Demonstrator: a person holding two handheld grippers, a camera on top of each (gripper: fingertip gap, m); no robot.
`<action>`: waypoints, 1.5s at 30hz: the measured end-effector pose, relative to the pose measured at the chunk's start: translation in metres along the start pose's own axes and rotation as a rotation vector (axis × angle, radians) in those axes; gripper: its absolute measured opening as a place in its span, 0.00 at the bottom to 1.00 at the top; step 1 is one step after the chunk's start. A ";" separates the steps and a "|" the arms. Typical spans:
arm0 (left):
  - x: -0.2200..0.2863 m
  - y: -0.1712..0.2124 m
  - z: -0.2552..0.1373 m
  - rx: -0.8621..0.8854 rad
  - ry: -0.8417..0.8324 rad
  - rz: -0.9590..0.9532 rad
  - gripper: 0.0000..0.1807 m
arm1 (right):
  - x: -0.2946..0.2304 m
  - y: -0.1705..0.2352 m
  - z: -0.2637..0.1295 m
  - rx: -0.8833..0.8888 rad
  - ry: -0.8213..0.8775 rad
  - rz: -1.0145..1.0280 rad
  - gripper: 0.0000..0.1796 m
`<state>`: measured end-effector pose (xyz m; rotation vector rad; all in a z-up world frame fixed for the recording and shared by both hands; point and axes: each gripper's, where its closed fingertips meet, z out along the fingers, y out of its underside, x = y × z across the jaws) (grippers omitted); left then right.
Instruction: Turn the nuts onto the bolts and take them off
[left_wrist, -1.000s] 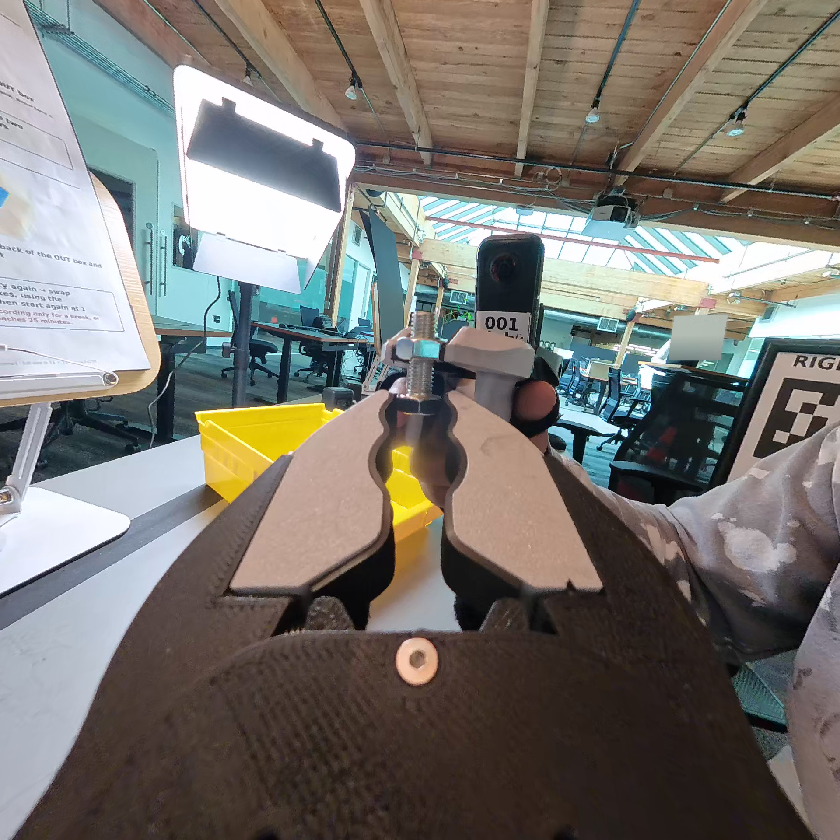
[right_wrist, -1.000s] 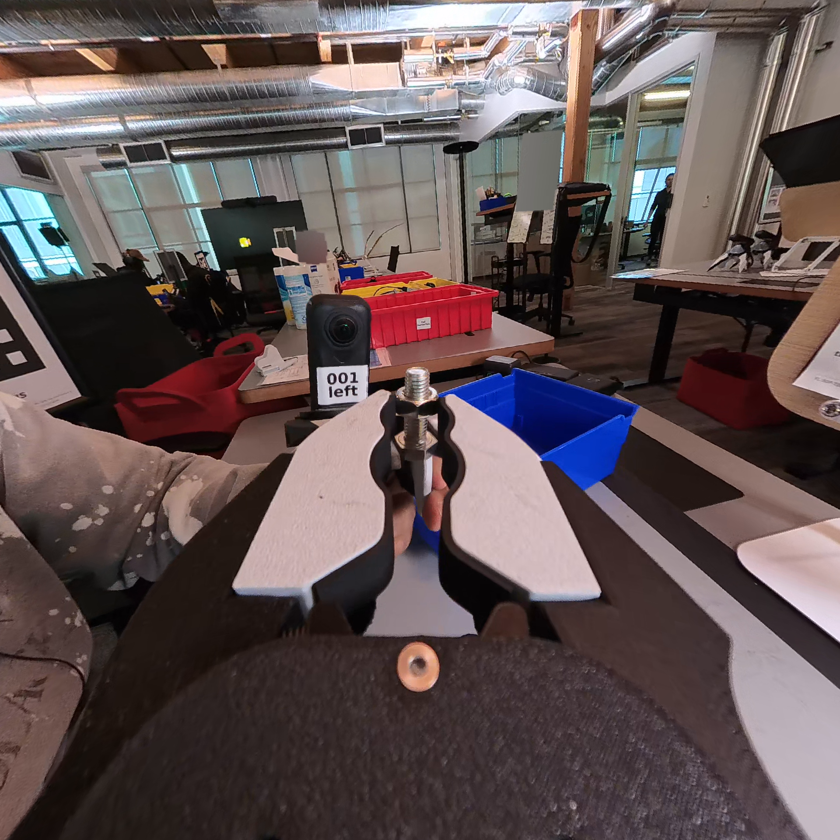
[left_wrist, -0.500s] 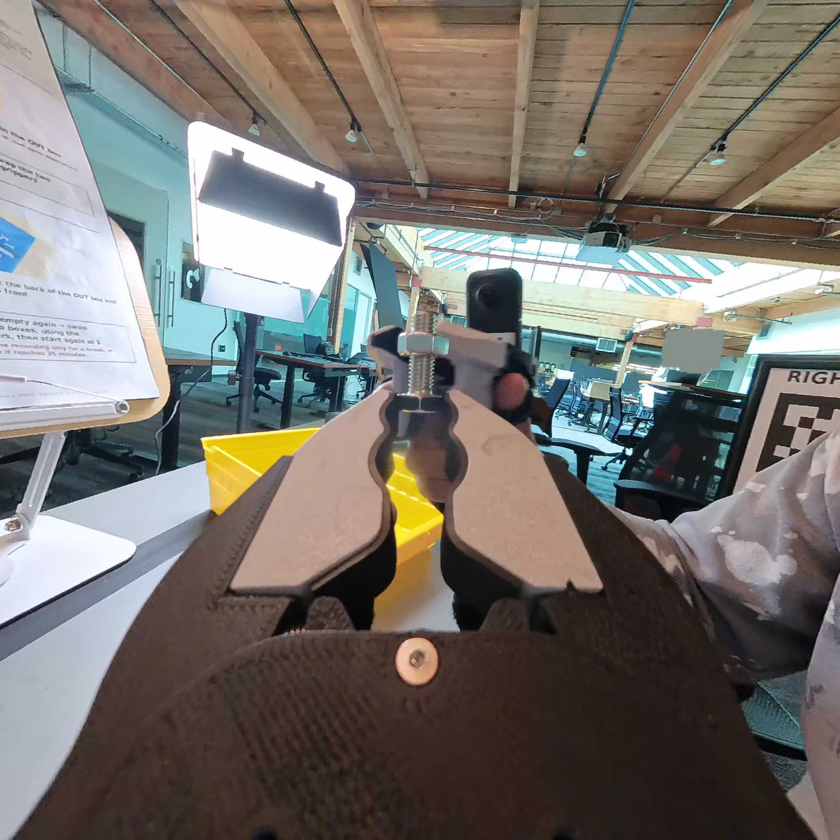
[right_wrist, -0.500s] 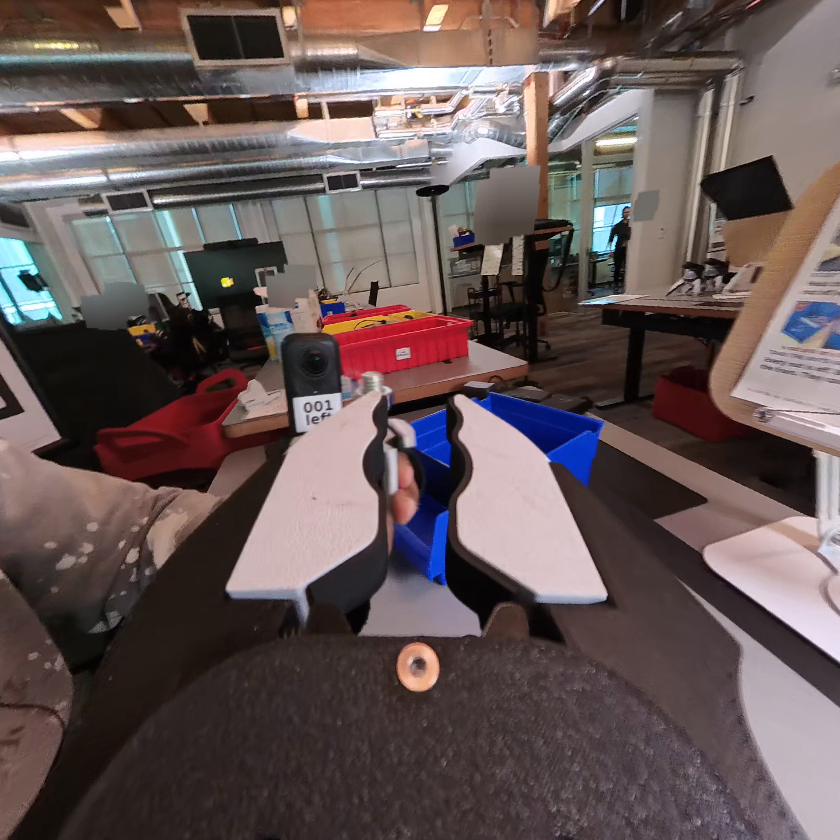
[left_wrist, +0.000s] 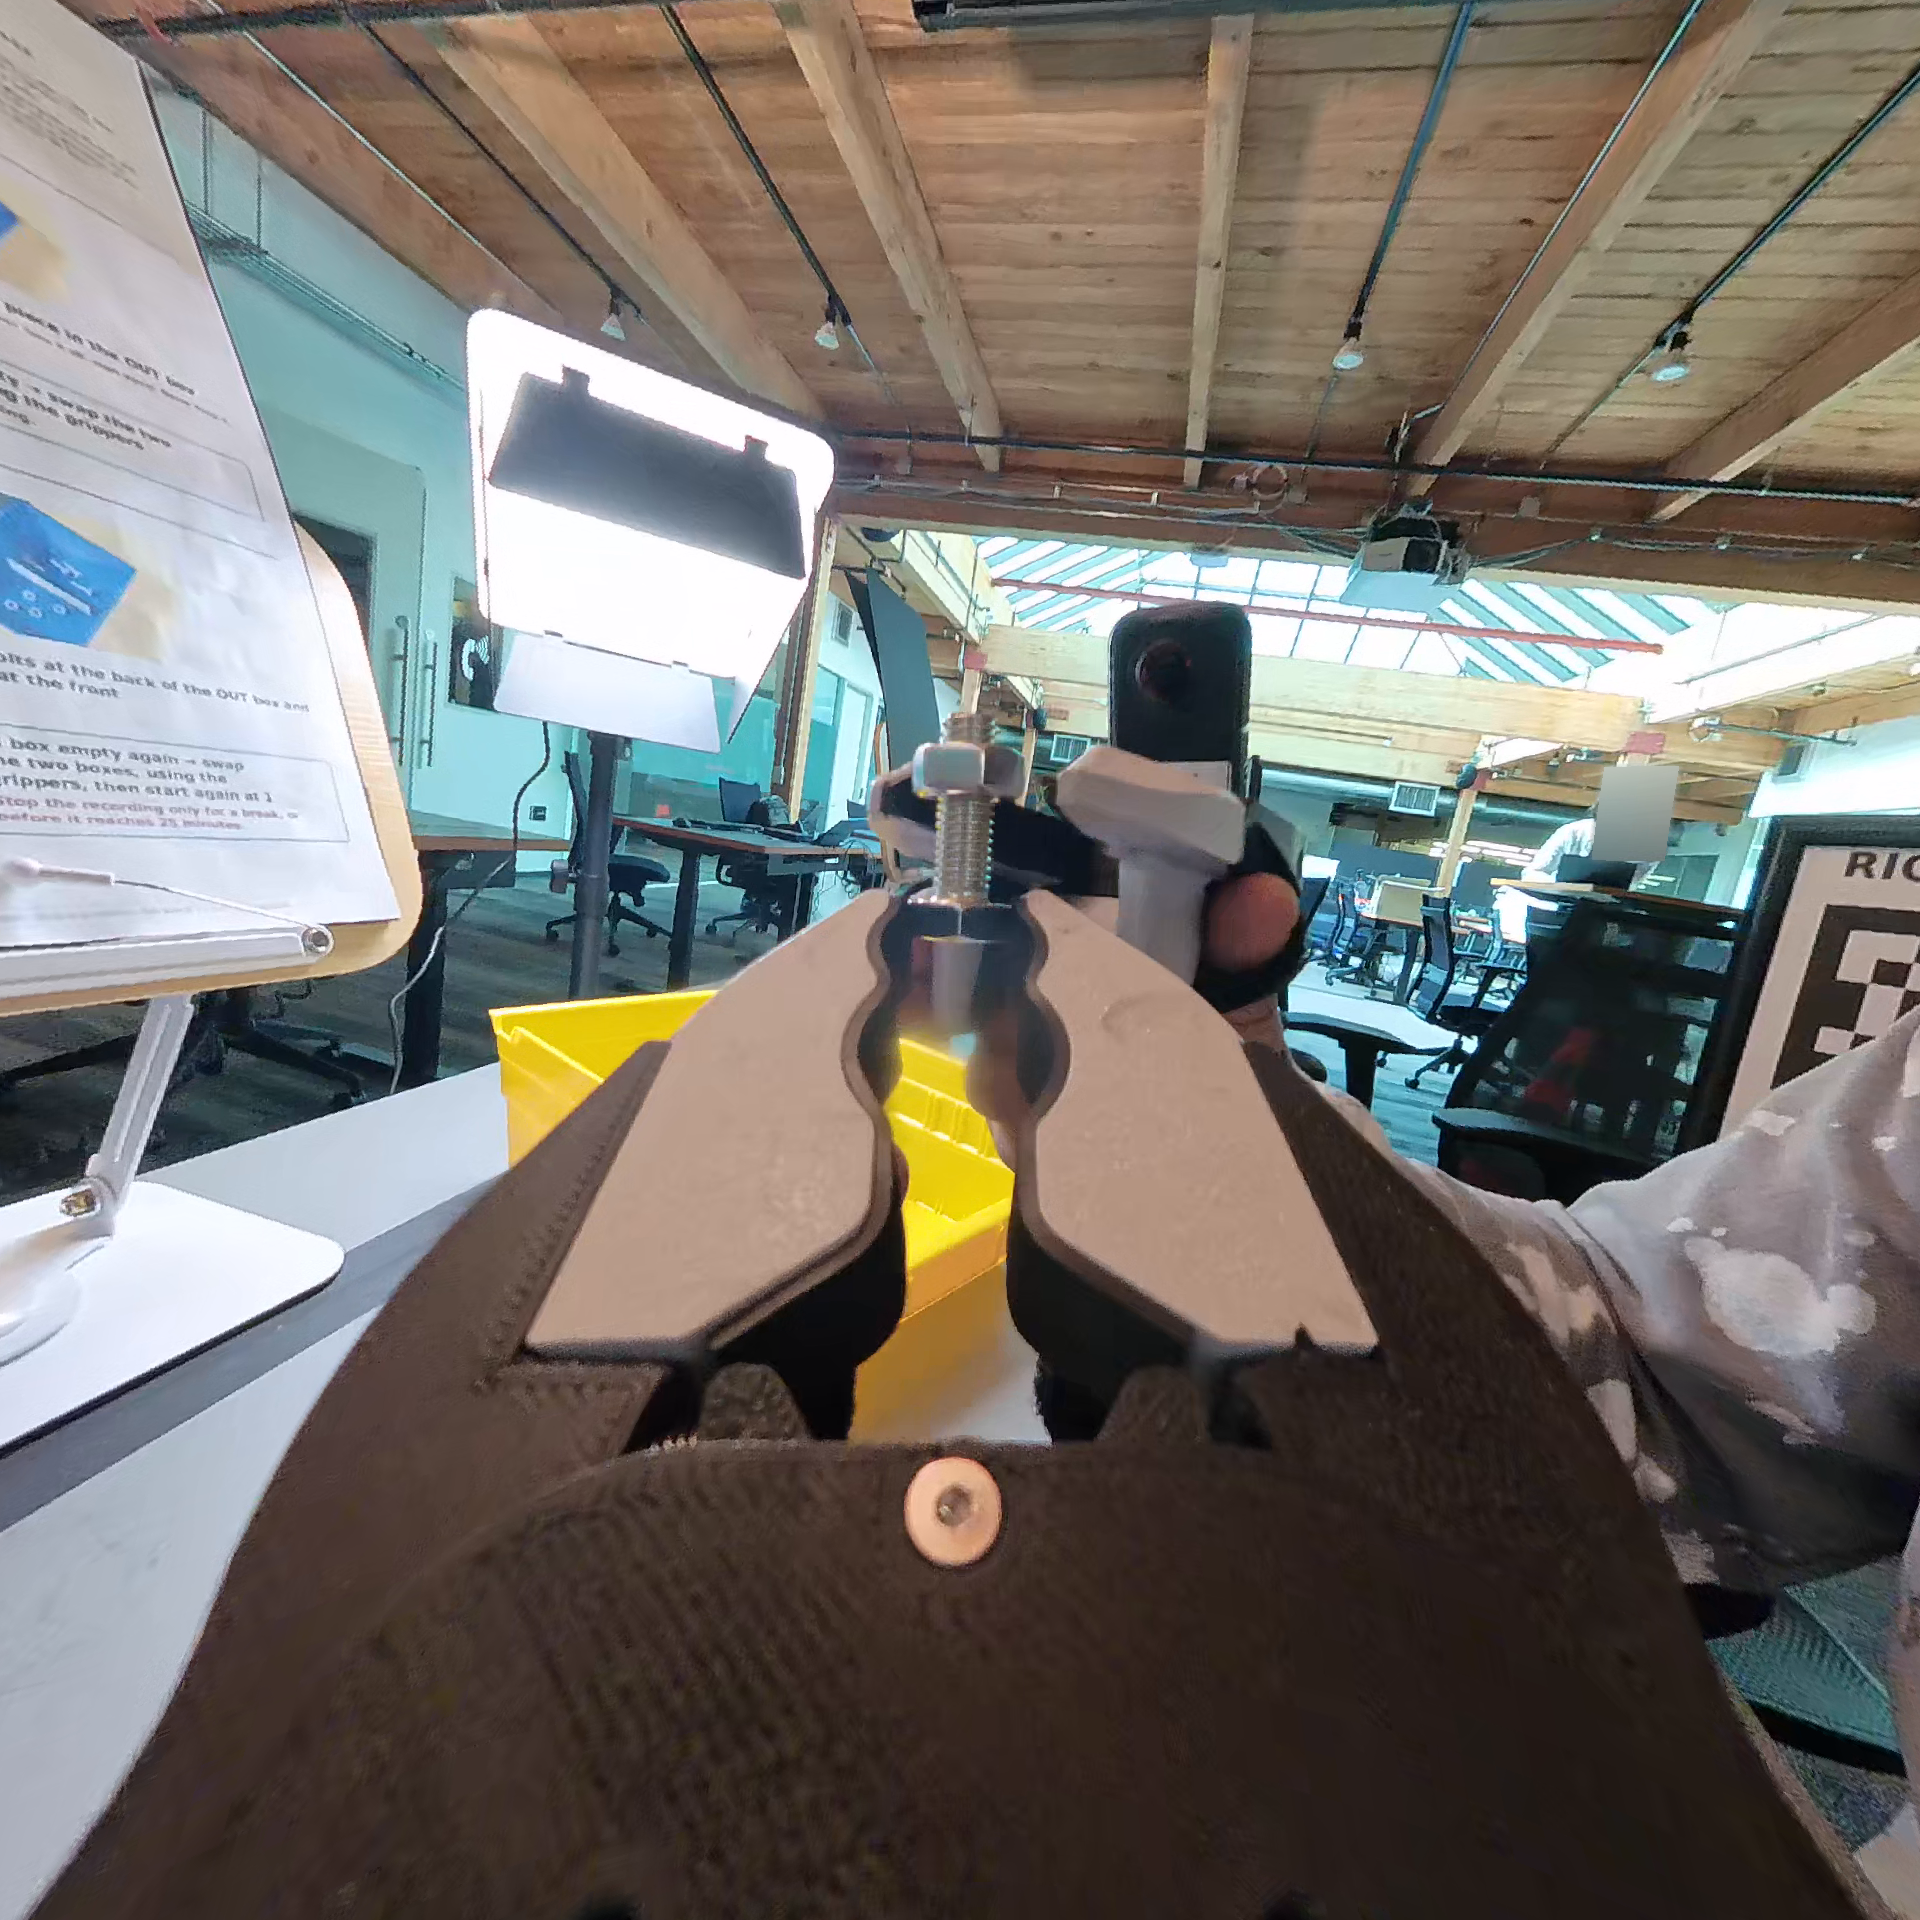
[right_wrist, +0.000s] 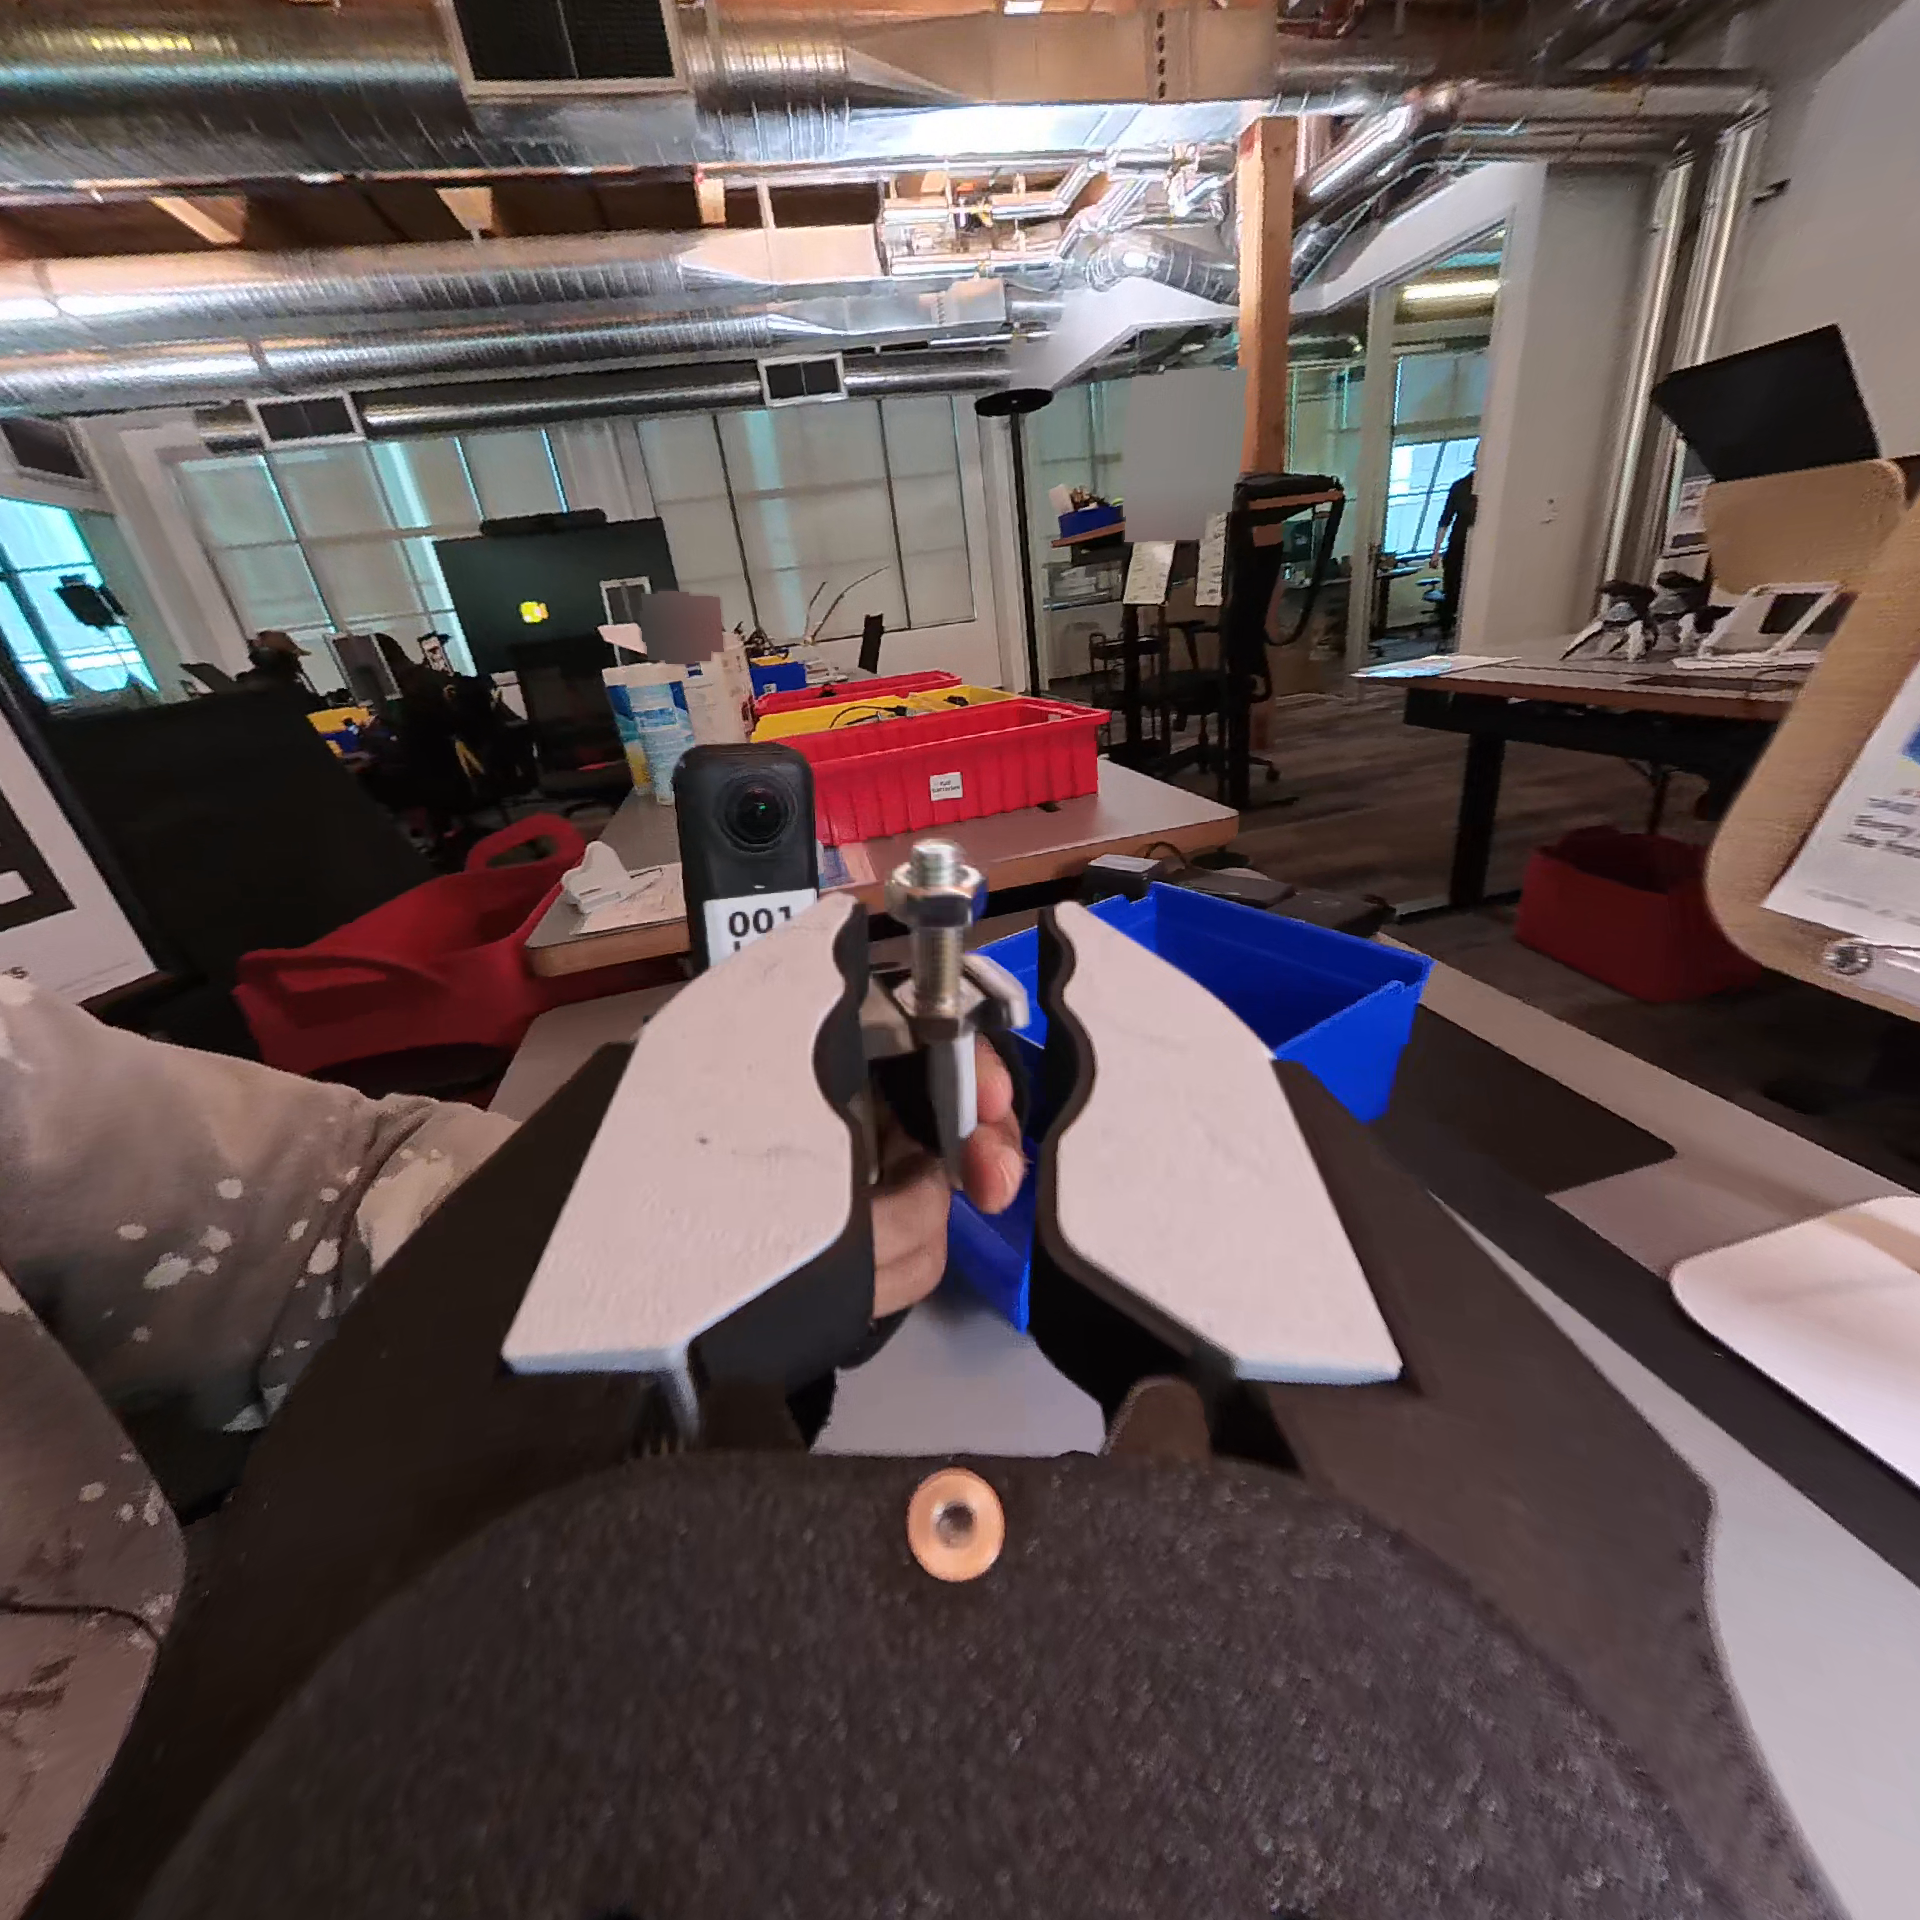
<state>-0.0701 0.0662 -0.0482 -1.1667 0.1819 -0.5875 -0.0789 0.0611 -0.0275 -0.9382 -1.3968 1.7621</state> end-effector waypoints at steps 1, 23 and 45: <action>0.001 0.002 0.001 -0.004 0.002 0.006 0.10 | -0.001 0.001 0.002 -0.002 0.000 0.002 0.17; 0.006 -0.010 -0.002 0.033 0.028 0.021 0.10 | 0.009 -0.012 -0.009 0.061 0.020 0.031 0.15; 0.011 -0.009 -0.002 0.045 0.058 0.023 0.10 | 0.012 -0.017 -0.011 0.083 0.059 0.018 0.08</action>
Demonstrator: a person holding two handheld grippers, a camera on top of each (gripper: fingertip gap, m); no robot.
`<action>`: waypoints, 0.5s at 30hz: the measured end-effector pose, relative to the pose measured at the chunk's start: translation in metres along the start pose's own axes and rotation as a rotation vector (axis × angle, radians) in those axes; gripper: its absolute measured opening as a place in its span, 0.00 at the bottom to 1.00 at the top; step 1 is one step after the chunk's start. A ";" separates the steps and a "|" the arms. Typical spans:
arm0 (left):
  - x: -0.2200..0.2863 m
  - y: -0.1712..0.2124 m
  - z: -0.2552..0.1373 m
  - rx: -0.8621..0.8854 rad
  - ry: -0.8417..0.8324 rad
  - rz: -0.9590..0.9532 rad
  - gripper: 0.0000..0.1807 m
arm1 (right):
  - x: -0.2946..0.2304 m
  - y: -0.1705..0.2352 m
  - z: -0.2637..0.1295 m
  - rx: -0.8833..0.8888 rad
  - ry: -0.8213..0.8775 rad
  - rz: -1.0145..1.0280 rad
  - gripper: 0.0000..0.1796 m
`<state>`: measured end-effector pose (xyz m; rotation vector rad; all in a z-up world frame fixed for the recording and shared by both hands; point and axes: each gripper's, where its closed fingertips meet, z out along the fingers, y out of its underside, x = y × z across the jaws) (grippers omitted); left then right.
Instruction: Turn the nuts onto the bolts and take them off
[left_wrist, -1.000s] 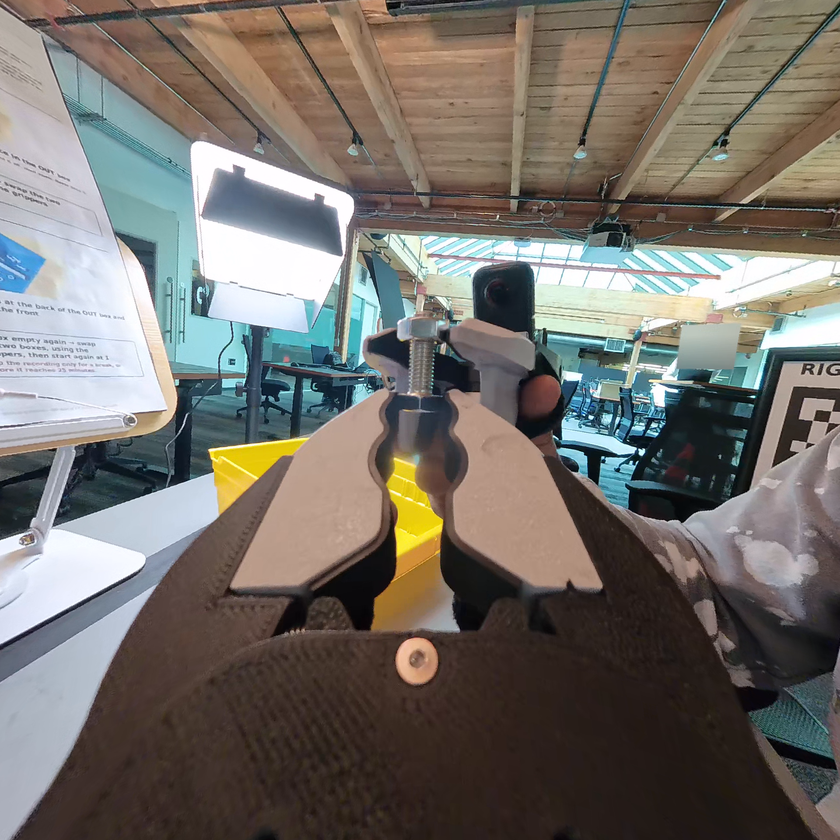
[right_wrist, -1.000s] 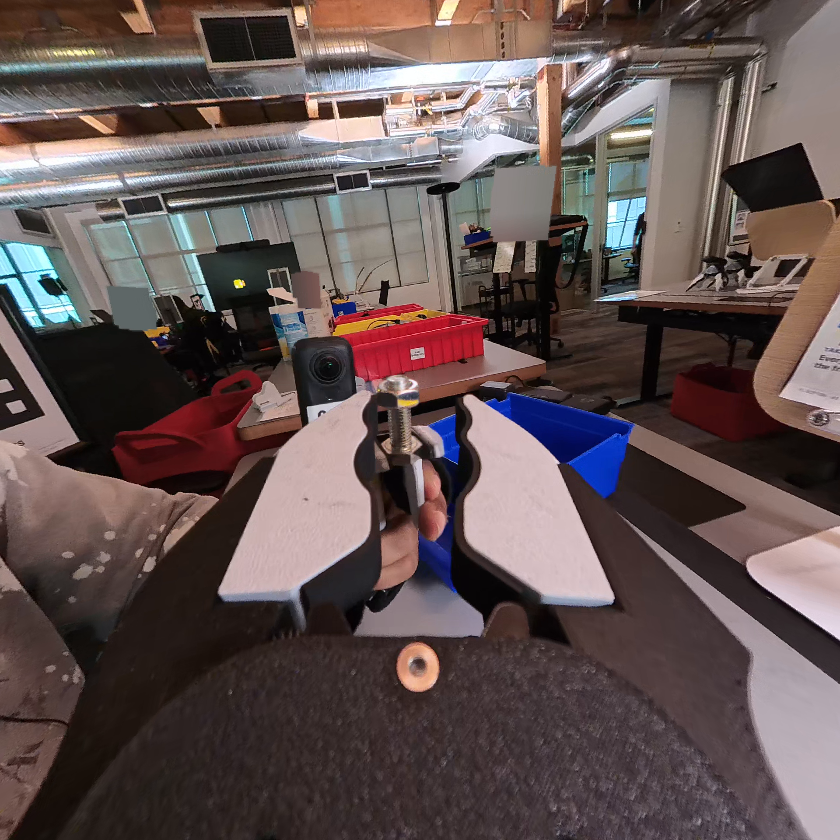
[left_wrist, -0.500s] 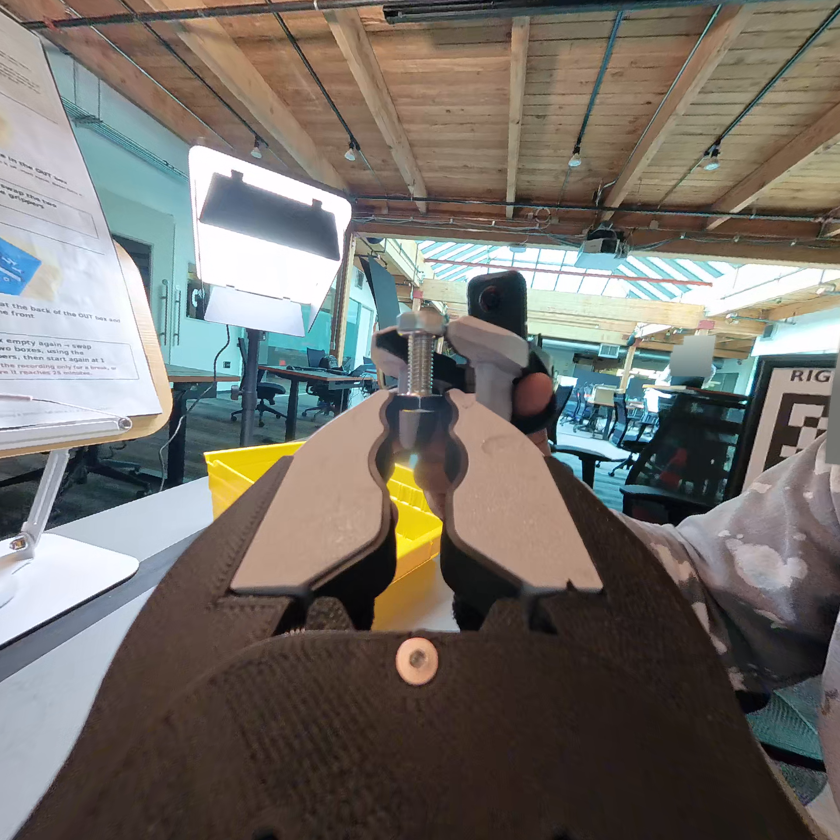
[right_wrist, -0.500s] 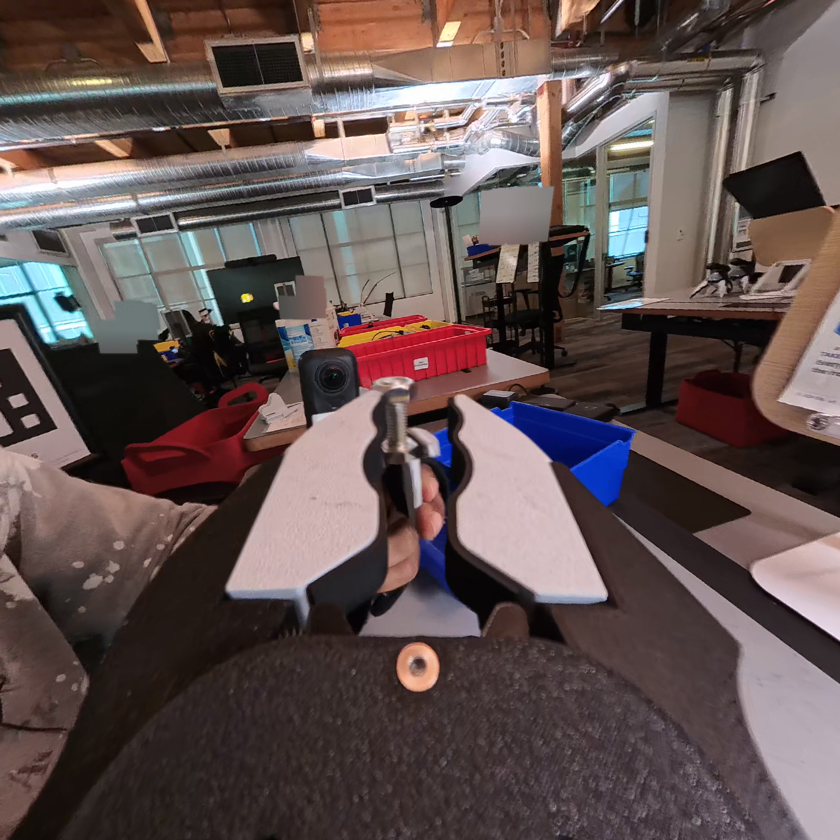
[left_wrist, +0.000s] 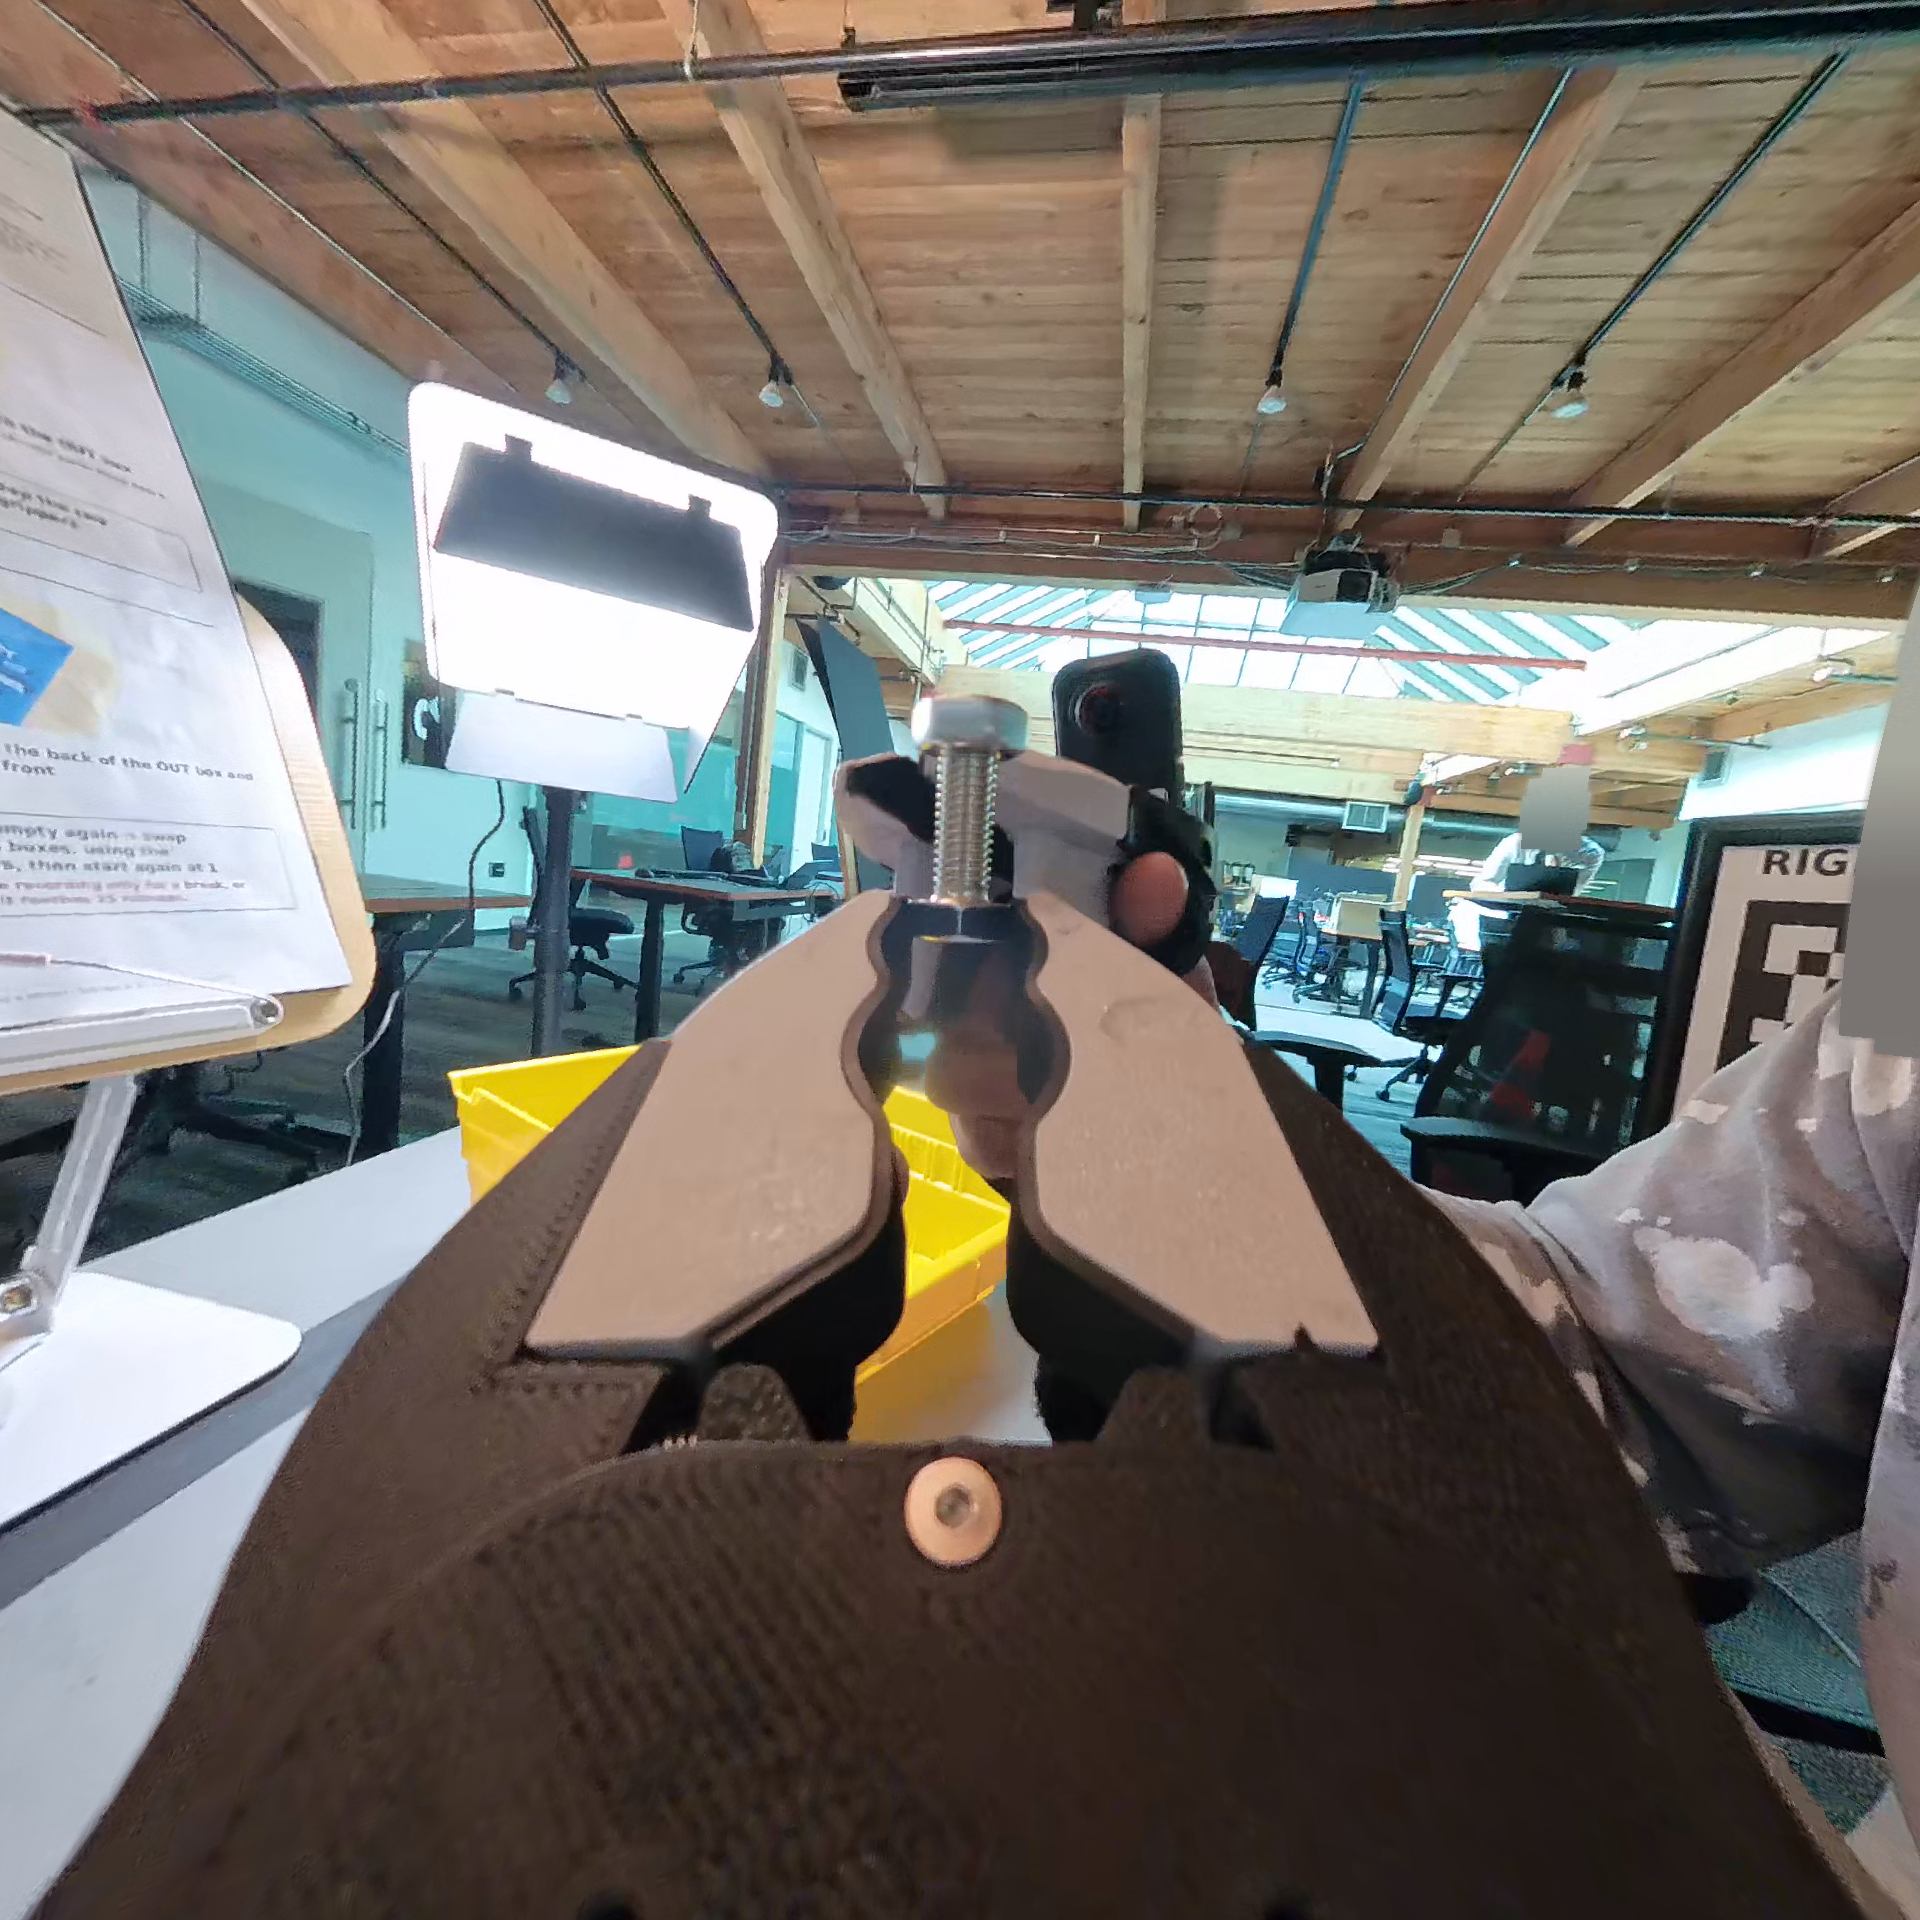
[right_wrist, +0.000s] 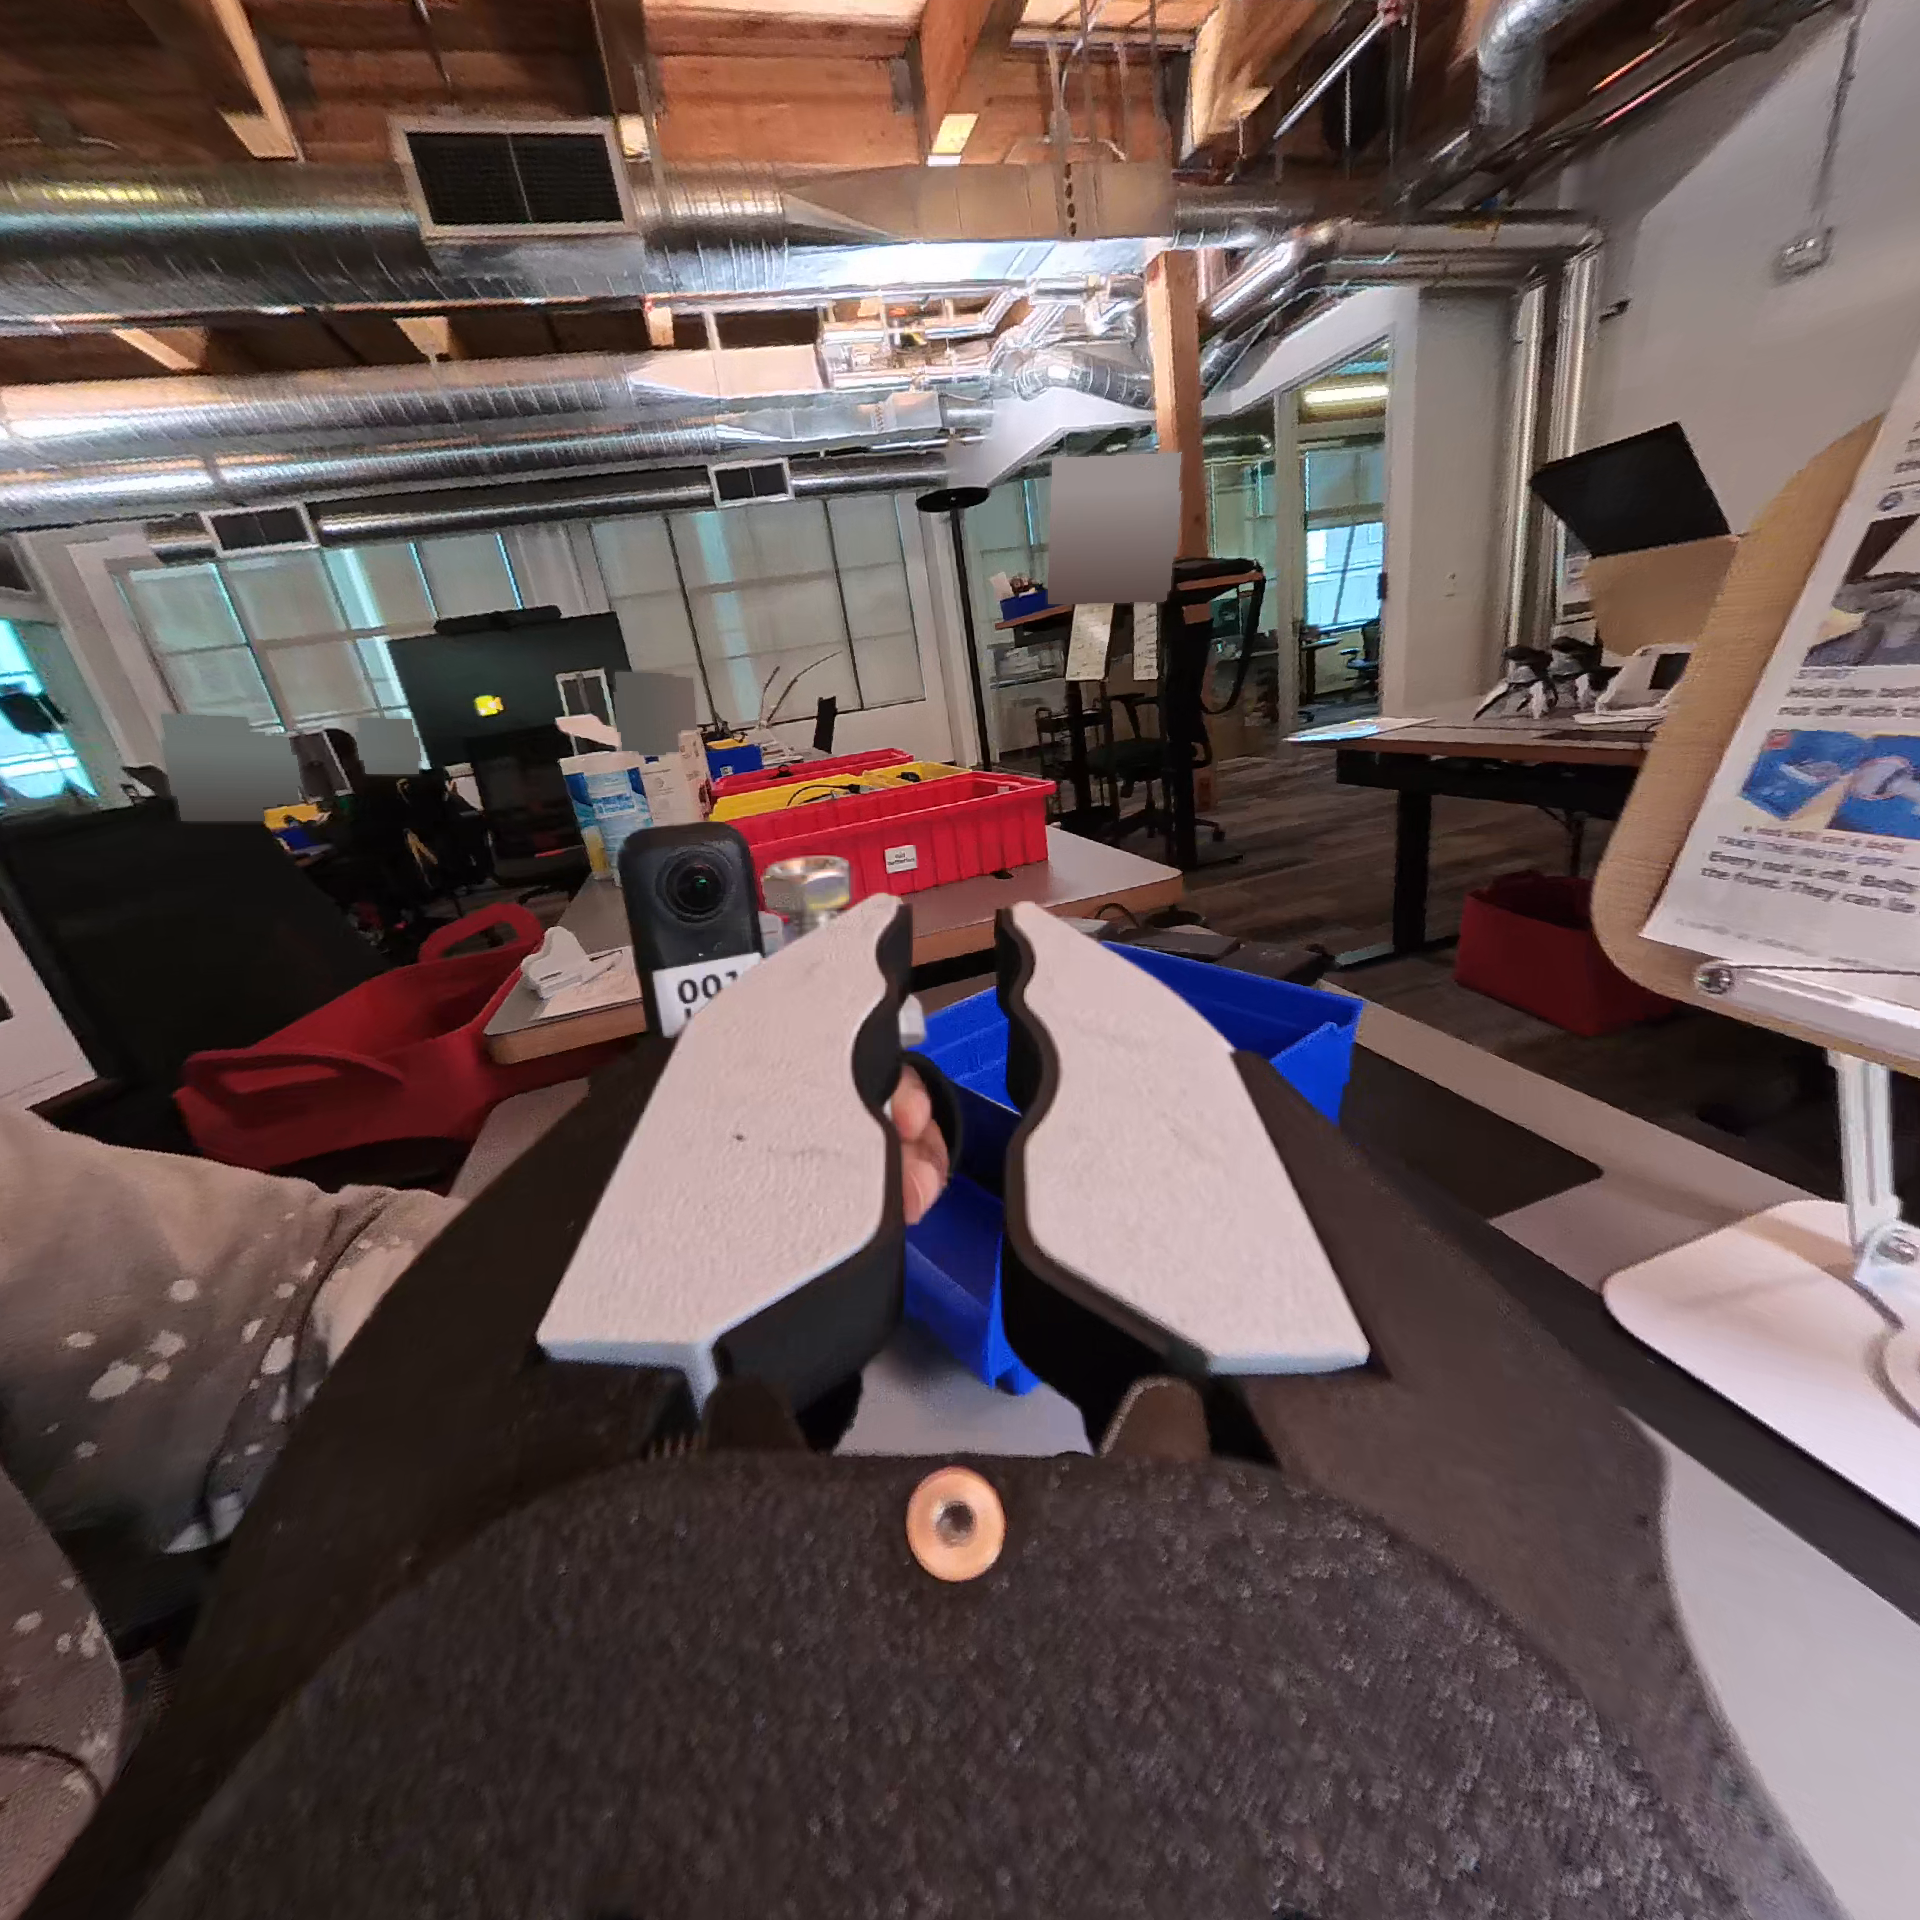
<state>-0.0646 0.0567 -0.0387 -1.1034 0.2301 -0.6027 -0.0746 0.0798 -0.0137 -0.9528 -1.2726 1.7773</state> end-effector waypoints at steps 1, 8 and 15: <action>0.000 -0.002 0.000 -0.001 -0.002 0.010 0.10 | 0.002 -0.001 -0.002 -0.002 0.001 0.002 0.09; -0.002 0.008 0.003 -0.033 -0.017 -0.002 0.10 | -0.018 0.006 0.008 -0.029 -0.061 -0.011 0.16; -0.001 -0.002 0.000 -0.008 -0.009 0.006 0.10 | -0.002 -0.004 -0.003 0.008 -0.018 -0.003 0.09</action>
